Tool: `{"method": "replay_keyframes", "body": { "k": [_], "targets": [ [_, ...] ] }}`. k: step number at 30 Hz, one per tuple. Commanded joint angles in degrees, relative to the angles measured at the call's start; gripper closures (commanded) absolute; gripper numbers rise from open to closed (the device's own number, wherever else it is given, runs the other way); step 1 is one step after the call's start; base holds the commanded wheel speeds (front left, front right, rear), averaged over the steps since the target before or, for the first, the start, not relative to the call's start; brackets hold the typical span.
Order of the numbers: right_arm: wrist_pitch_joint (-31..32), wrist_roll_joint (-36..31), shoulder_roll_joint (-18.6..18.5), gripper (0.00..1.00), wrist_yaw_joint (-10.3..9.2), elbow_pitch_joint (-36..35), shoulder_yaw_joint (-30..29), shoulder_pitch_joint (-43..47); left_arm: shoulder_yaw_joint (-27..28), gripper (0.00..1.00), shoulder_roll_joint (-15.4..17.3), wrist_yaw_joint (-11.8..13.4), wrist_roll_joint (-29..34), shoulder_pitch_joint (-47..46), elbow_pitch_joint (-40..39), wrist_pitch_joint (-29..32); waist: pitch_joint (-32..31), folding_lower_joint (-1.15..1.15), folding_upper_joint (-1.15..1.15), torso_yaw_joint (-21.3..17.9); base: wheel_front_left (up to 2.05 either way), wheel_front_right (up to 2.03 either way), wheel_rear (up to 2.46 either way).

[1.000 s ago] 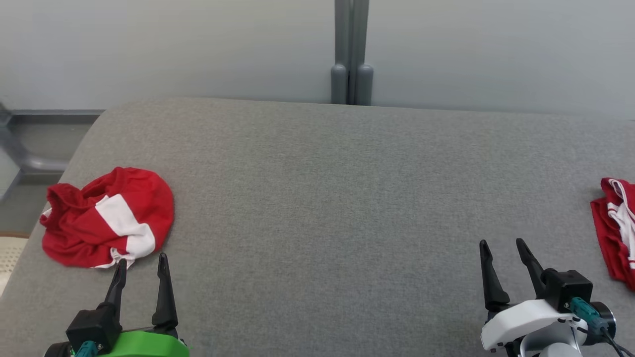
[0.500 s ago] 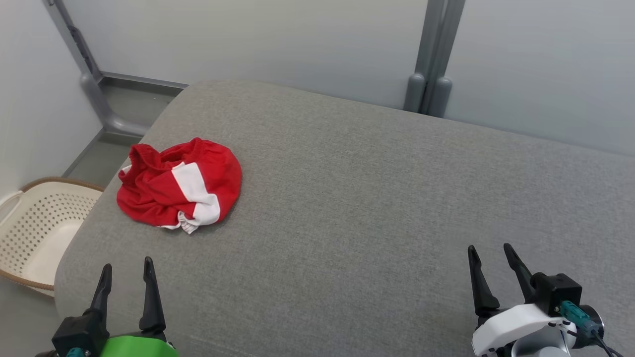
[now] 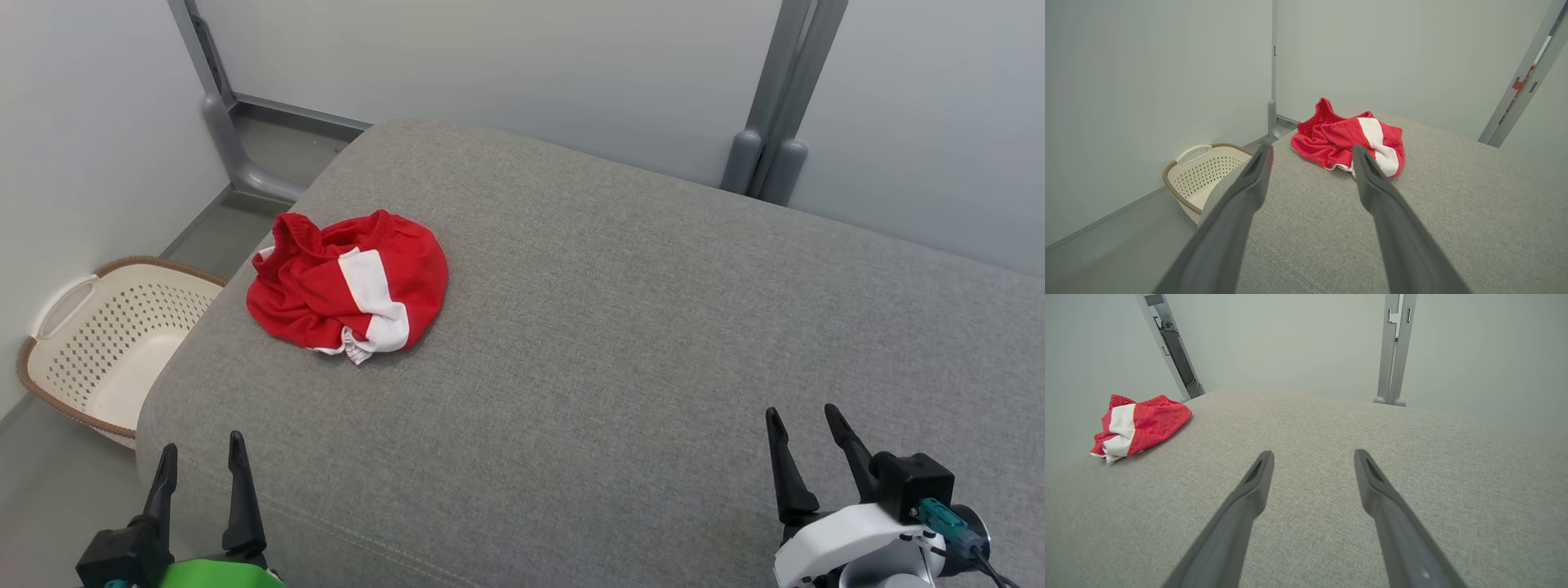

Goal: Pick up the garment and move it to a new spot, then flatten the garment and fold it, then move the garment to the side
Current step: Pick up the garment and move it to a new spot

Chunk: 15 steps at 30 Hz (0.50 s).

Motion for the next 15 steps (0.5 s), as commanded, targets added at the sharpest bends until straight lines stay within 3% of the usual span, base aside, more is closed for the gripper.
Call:
{"method": "replay_keyframes", "body": {
  "k": [1,9,15],
  "targets": [
    [-0.14,-0.21,-0.17,0.0,-0.11,-0.2,-0.12,0.34,0.3,0.0,0.11,-0.2,-0.23,0.33,0.22,0.01,0.11,0.0,0.0,0.07,0.0,0.0,0.0],
    [-0.14,-1.12,-0.18,0.0,-0.11,-0.41,0.3,-0.54,-0.45,0.0,0.11,0.65,0.41,-1.89,1.89,0.0,0.97,0.0,0.0,-1.05,0.0,0.0,0.0],
    [-0.14,-2.92,-0.45,0.0,-0.11,-0.7,-0.06,-1.23,-1.6,0.0,0.13,0.81,0.23,-10.15,9.09,0.01,3.33,0.0,0.0,-2.51,0.0,0.0,0.0]
  ]
}}
